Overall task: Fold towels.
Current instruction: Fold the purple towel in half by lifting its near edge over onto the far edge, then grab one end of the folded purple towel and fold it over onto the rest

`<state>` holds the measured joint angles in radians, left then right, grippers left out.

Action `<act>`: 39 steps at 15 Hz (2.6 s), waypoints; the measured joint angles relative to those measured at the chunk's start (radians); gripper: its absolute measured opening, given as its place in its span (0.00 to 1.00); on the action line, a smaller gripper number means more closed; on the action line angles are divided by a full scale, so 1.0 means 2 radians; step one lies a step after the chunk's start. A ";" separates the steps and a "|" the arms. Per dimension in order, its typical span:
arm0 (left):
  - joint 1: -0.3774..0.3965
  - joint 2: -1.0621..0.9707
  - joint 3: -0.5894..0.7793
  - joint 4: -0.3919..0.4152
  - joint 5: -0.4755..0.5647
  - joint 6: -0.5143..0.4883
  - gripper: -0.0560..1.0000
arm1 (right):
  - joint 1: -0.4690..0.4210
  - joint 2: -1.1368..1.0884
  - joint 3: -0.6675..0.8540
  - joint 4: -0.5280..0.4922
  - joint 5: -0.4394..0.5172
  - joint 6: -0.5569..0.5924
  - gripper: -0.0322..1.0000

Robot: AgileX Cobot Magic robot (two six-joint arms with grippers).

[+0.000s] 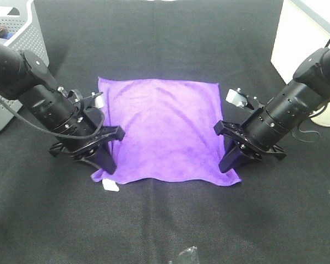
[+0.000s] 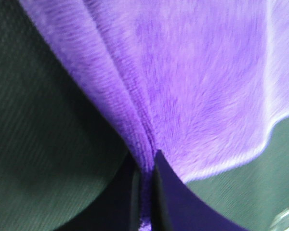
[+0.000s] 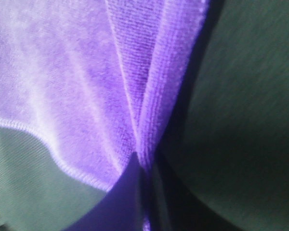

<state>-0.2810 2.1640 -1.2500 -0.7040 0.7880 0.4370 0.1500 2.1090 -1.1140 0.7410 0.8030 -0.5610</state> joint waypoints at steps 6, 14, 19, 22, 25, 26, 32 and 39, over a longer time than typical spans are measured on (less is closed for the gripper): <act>-0.002 -0.091 0.041 0.098 0.032 -0.054 0.06 | 0.000 -0.095 0.001 -0.016 0.080 0.076 0.03; 0.019 -0.150 0.000 0.183 0.045 -0.140 0.06 | 0.004 -0.133 -0.046 -0.013 0.082 0.109 0.03; 0.031 -0.058 -0.142 0.211 0.034 -0.140 0.06 | 0.004 -0.024 -0.205 -0.051 0.067 0.127 0.03; 0.039 -0.003 -0.224 0.211 0.034 -0.136 0.06 | 0.004 0.030 -0.292 -0.084 0.067 0.150 0.03; 0.039 0.060 -0.293 0.210 0.028 -0.132 0.06 | 0.004 0.081 -0.345 -0.127 0.066 0.171 0.03; 0.039 0.075 -0.307 0.207 0.027 -0.131 0.06 | 0.004 0.093 -0.349 -0.137 0.064 0.176 0.03; 0.039 0.117 -0.323 0.198 0.007 -0.131 0.06 | 0.004 0.132 -0.374 -0.146 0.038 0.184 0.03; 0.039 0.129 -0.323 0.189 -0.015 -0.131 0.11 | 0.004 0.156 -0.374 -0.158 0.027 0.184 0.03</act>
<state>-0.2030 2.4220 -1.8960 -0.3270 0.7570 0.1760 0.1580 2.4210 -1.8610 0.4250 0.8560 -0.1940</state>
